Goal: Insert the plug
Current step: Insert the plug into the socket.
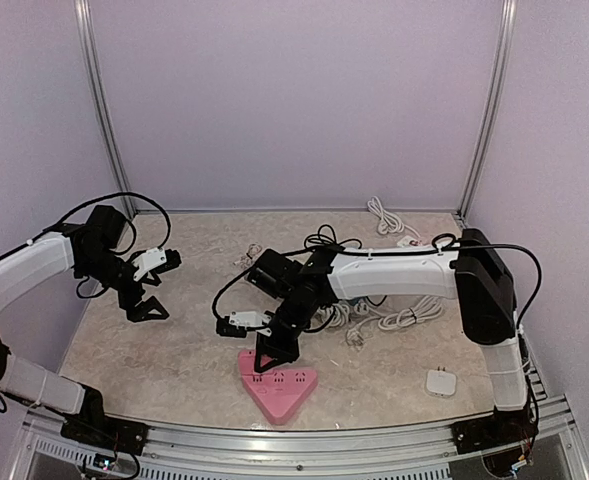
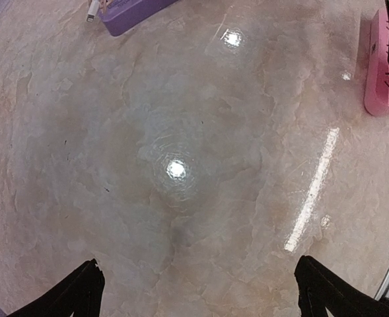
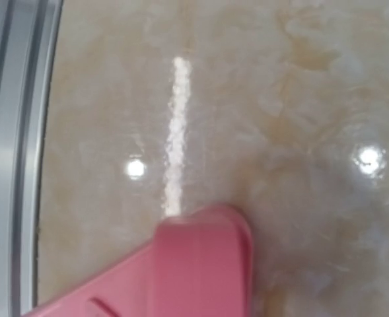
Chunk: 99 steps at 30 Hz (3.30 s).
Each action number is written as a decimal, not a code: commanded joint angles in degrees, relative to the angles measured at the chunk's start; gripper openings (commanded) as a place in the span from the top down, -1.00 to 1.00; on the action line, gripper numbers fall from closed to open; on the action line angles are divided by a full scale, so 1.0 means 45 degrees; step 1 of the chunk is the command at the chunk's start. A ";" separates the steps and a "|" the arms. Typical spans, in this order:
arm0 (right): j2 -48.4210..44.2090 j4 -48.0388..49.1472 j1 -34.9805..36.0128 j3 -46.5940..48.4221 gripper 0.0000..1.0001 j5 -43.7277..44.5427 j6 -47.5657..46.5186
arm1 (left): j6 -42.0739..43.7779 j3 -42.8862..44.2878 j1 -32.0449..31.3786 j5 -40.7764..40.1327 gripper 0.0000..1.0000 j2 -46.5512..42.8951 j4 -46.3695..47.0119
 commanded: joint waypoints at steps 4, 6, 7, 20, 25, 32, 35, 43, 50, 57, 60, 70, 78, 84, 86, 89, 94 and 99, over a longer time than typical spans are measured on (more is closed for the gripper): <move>0.0510 -0.0422 0.0646 -0.1360 1.00 0.2137 -0.0442 | -0.0086 0.0072 0.0091 0.0223 -0.97 0.0095 0.0085; 0.0055 -0.0063 0.0673 -0.1816 1.00 0.2237 -0.0512 | -0.0093 0.0072 0.0091 0.0187 -0.98 0.0096 0.0081; -0.0196 0.0094 0.0664 -0.2006 1.00 0.2314 -0.0494 | -0.0094 0.0059 0.0091 0.0168 -0.97 0.0095 0.0097; -0.1032 0.0138 0.1581 -0.2065 1.00 0.3415 -0.0068 | -0.0083 -0.0001 0.0091 0.0140 -0.98 -0.0172 0.0093; -0.1691 0.0238 0.1702 -0.2056 1.00 0.3579 0.0142 | -0.0088 0.0013 0.0091 0.0269 -0.98 -0.0295 0.0108; -0.2064 0.0458 0.2016 -0.2701 1.00 0.3288 0.0493 | -0.0011 0.0071 -0.0100 0.0513 -0.97 -0.0295 0.0049; -0.2148 0.0634 0.2133 -0.2794 1.00 0.3236 0.0659 | -0.0022 0.0091 -0.0162 0.0427 -0.98 -0.0295 0.0051; -0.2476 0.1040 0.2454 -0.3403 1.00 0.3105 0.0743 | 0.0049 0.0139 -0.0648 0.0216 -0.98 -0.0135 0.0033; -0.2777 0.1716 0.2827 -0.4056 1.00 0.3498 0.1205 | 0.0045 0.0286 -0.1145 -0.0042 -0.97 0.0091 -0.0095; -0.3271 0.2601 0.3314 -0.4634 1.00 0.5405 0.2397 | 0.0047 0.0306 -0.1367 -0.0197 -0.98 -0.0047 -0.0107; -0.3469 0.2589 0.3624 -0.4675 1.00 0.5809 0.2628 | 0.0049 0.0277 -0.1446 -0.0189 -0.97 -0.0221 -0.0145; -0.3197 0.2589 0.3846 -0.4747 1.00 0.6837 0.3142 | 0.0137 0.0113 -0.1837 -0.0150 -0.98 -0.0684 -0.0197; -0.3431 0.2641 0.4080 -0.4889 1.00 0.6685 0.3385 | 0.0212 0.0086 -0.2240 -0.0184 -0.98 -0.0800 -0.0181; -0.3302 0.2236 0.4093 -0.4704 0.92 0.5641 0.3274 | 0.0224 0.0043 -0.2474 -0.0247 -0.97 -0.0900 -0.0178; -0.3148 0.2212 0.4080 -0.4688 0.92 0.5377 0.3260 | 0.0201 -0.0013 -0.2598 -0.0221 -0.98 -0.0920 -0.0175; -0.3269 0.2559 0.4069 -0.5026 0.85 0.5063 0.3347 | 0.0205 -0.0065 -0.2860 0.0045 -0.97 -0.0921 -0.0265; -0.3846 0.2961 0.3982 -0.5326 0.70 0.4785 0.3638 | 0.0277 -0.0007 -0.3352 0.1298 -0.97 -0.0781 -0.0471; -0.4204 0.3638 0.3779 -0.5691 0.69 0.4488 0.3827 | -0.0059 -0.0035 -0.3962 0.2832 -0.95 -0.0533 -0.0234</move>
